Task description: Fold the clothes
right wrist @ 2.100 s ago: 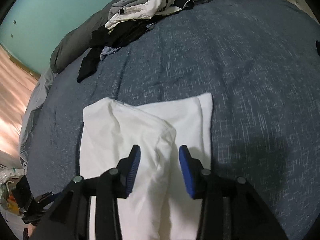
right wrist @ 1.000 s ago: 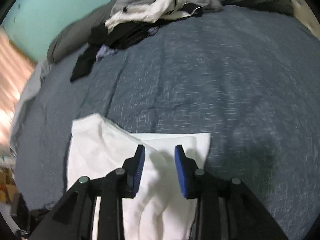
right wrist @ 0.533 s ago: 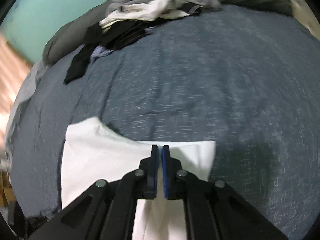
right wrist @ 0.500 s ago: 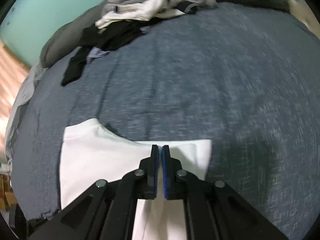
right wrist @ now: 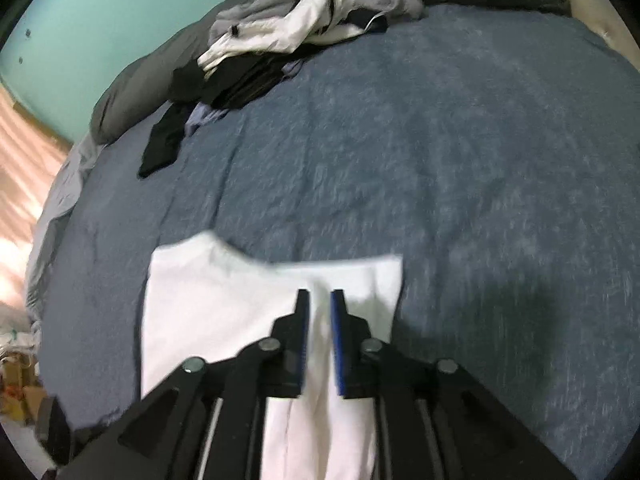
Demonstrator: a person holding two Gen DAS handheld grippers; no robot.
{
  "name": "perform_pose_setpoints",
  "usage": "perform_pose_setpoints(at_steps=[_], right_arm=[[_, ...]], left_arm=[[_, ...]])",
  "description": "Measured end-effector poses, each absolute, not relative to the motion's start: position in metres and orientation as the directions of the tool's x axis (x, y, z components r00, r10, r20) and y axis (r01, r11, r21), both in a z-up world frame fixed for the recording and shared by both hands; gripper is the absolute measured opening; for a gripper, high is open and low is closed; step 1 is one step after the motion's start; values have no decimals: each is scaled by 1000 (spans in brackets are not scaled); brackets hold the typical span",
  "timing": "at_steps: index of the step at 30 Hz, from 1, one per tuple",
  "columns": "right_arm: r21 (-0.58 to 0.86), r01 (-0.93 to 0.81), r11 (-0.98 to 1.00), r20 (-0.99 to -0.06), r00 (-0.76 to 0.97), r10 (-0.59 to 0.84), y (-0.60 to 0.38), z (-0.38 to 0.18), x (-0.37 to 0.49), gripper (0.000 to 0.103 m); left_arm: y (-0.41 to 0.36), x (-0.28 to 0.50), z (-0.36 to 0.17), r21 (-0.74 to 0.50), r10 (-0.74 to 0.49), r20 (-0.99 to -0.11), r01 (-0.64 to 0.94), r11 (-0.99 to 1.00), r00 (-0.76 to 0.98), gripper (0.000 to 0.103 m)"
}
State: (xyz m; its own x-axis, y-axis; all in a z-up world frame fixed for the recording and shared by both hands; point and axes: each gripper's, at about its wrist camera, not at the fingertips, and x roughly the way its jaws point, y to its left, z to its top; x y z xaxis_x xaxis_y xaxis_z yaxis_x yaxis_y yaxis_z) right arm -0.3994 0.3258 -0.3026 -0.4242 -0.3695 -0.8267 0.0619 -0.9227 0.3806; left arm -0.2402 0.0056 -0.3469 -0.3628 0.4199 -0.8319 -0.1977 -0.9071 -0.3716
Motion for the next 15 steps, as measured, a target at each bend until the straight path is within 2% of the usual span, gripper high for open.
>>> perform_pose_setpoints(at_steps=[2,7,9,11,15], right_arm=[[388,73,-919,-829,-408,-383,325,-305,-391,31],[391,97,-915,-835,-381,-397,321,-312,-374,30],[393,106,-913,-837,-370,-403,320,-315,-367,8],[394,110,-912,-837,-367,-406,320,-318,-362,2],[415,88,-906,-825,-383,-415,327,-318,-358,2]], left_arm=[[7,-241,-347,-371,419,-832,-197,-907,-363,53],[11,-244,-347,-368,417,-834,-197,-909,-363,53],[12,-245,-347,-369,417,-834,-197,-908,-362,53],[13,-246,-347,-369,418,-834,-198,-908,-362,53],[16,-248,-348,-370,419,-833,-199,-907,-361,53]])
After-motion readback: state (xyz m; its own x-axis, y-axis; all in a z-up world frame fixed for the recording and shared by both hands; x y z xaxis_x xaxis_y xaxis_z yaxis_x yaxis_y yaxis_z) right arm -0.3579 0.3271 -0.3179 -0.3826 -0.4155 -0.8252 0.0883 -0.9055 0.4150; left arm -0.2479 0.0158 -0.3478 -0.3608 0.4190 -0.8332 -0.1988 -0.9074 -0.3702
